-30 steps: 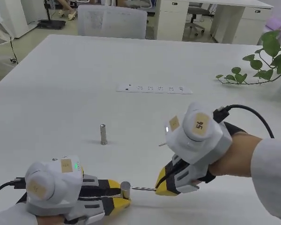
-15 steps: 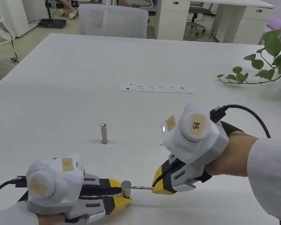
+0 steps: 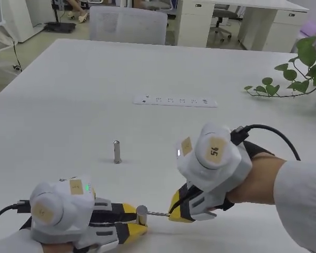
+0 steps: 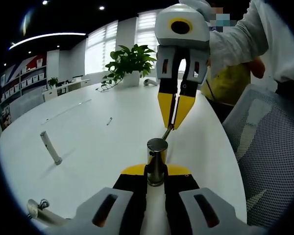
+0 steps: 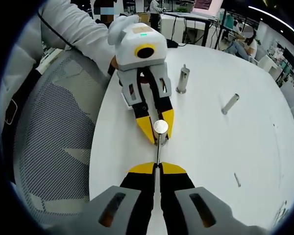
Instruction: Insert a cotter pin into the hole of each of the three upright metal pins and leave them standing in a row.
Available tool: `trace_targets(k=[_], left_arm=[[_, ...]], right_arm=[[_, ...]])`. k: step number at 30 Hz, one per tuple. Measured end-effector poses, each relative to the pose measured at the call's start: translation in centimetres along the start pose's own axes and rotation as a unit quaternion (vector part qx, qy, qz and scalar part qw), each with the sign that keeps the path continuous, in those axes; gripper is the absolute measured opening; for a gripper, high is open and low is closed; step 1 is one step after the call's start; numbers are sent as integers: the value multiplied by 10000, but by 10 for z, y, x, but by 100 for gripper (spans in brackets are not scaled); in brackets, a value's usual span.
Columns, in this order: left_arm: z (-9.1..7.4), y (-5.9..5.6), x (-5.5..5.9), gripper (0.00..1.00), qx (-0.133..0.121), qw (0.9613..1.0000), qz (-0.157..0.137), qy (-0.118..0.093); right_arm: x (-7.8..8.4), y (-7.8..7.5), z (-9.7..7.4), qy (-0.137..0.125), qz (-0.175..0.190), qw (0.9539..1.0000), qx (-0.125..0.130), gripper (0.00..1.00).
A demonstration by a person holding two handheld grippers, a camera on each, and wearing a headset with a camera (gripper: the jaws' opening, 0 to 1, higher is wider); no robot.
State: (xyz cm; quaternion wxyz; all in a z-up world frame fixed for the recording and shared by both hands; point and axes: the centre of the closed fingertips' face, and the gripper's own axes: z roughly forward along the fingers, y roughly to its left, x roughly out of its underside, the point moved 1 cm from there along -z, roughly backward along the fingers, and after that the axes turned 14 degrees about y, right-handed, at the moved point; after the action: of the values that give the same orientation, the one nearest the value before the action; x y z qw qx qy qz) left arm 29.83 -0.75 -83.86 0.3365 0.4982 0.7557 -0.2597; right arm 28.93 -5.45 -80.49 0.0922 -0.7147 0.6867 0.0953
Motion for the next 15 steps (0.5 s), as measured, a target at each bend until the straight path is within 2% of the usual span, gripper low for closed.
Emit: trace_targets(k=[15], left_arm=[[1,-2,0,10,0,10000,3,2]], right_arm=[[-14,-1,6,-84,-79,9999,-2,3]])
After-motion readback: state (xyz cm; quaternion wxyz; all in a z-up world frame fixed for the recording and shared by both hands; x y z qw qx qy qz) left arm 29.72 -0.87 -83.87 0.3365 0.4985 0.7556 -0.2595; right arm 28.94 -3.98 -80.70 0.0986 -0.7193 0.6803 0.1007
